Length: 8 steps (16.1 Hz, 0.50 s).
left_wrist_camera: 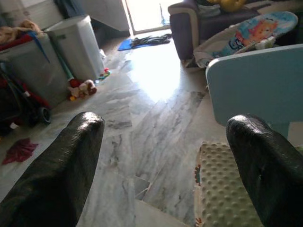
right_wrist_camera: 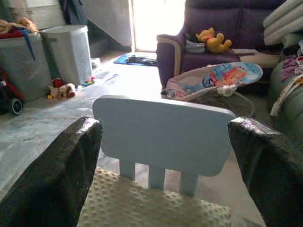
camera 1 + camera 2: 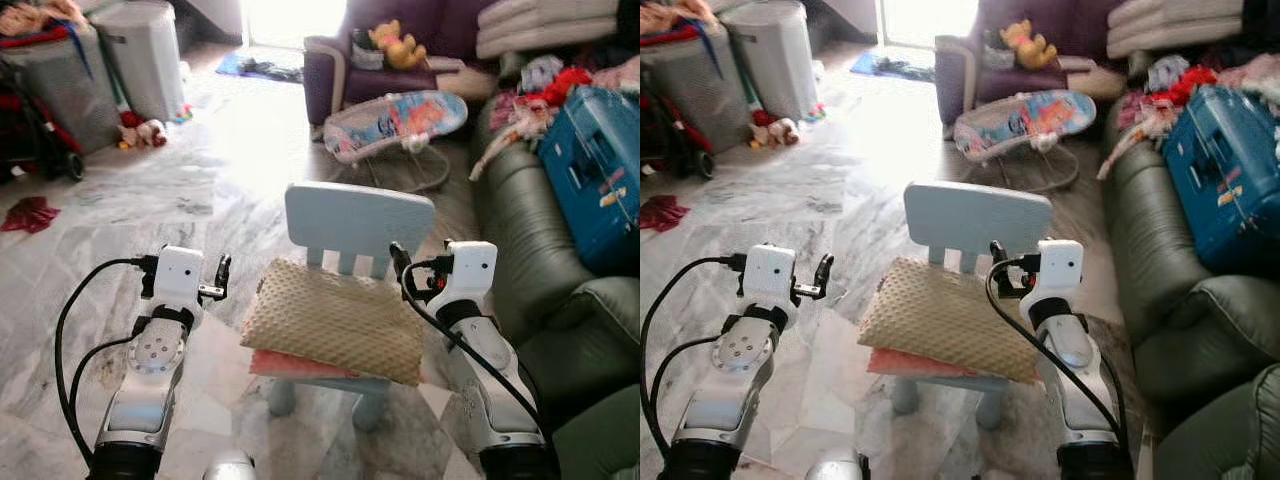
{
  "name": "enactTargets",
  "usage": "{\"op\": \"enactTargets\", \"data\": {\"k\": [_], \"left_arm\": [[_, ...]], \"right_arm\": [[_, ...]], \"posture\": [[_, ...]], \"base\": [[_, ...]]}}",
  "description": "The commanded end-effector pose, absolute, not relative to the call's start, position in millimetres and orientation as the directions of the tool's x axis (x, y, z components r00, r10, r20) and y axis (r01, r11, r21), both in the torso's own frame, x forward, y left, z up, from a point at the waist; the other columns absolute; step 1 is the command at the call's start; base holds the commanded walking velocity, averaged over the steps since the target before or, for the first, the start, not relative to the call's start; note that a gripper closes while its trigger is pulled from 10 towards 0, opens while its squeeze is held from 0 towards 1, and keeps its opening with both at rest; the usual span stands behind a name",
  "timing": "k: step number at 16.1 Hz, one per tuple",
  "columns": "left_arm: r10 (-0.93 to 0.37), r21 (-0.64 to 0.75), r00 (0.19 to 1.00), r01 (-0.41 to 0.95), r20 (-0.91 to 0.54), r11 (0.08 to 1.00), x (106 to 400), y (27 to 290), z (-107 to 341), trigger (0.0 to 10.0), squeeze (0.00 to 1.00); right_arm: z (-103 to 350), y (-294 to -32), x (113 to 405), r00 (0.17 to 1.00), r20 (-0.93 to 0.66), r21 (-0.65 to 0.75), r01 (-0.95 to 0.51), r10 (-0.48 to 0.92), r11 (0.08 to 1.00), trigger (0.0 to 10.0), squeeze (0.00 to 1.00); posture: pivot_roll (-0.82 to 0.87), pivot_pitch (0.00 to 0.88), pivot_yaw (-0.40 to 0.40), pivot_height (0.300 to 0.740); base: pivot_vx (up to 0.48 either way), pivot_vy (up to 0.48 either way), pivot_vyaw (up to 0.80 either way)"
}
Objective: Move the pillow to the sofa
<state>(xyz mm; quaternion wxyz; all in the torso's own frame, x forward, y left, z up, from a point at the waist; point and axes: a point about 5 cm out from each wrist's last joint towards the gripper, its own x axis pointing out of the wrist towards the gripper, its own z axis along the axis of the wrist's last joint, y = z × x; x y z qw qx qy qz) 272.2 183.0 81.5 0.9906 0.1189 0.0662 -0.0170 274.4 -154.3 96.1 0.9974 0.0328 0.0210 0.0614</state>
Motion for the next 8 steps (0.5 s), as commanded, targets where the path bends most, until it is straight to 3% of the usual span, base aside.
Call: {"op": "enactTargets", "data": {"k": [1,6,8], "left_arm": [[-0.028,0.234,0.990,0.060,-0.141,0.970,272.0,182.6,81.5,10.0,0.00],[-0.034,0.229,0.989,0.066,-0.142,0.971,271.6,182.1,81.5,10.0,0.00],[-0.021,0.227,0.992,0.050,-0.125,0.973,272.1,181.9,82.6,10.0,0.00]], "right_arm": [[98.5,-158.6,275.4,0.994,-0.034,0.068,-0.100,0.103,0.993,10.0,0.00],[97.7,-158.9,274.9,0.994,-0.038,0.066,-0.099,0.101,0.993,10.0,0.00],[97.4,-159.2,275.0,0.994,-0.039,0.065,-0.099,0.102,0.993,10.0,0.00]], "posture": [[-0.01,0.000,-0.050,0.740],[-0.01,0.000,-0.051,0.740],[-0.01,0.000,-0.052,0.740]], "base": [[0.000,-0.416,0.00],[0.000,-0.478,0.00],[0.000,0.000,0.00]]}}
